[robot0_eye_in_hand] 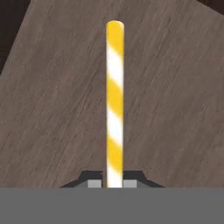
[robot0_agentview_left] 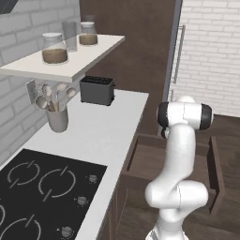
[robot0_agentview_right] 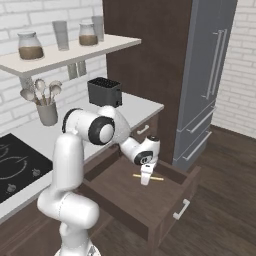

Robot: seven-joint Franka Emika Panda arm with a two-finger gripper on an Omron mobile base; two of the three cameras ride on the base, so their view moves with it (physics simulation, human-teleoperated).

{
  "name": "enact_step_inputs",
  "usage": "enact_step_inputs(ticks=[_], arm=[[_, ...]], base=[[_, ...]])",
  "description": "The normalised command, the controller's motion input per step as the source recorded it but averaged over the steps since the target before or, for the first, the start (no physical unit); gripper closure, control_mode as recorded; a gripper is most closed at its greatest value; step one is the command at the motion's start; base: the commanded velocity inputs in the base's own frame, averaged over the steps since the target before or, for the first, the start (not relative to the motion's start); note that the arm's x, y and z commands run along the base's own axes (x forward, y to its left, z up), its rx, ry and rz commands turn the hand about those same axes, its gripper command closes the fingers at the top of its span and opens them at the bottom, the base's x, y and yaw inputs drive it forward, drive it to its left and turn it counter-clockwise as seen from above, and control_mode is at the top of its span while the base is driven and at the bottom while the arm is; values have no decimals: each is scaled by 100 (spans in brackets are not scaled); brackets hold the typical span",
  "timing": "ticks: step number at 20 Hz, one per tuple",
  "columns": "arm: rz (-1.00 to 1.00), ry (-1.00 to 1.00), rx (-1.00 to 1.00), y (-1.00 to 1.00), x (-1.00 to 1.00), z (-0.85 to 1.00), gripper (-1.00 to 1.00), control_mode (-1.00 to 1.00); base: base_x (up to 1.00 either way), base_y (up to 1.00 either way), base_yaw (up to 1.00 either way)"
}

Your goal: Take a straw from the drawer in front and place it inside the glass cup on the dining counter.

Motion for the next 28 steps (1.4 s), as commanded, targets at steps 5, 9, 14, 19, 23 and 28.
enact_step_inputs(ticks=[5,9,14,19,23,28], arm=[[4,-2,-5,19,-38,100,100,-100],[21,-8,-14,30,-74,100,100,-100],[53,-9,-14,15,-78,72,100,-100],[77,-2,-9,1,-51,40,100,-100],[86,0,-6,4,-36,29,100,-100],[89,2,-3,0,-3,21,100,-100]], base=[[0,0,0],[0,0,0],[0,0,0],[0,0,0],[0,0,0],[0,0,0]])
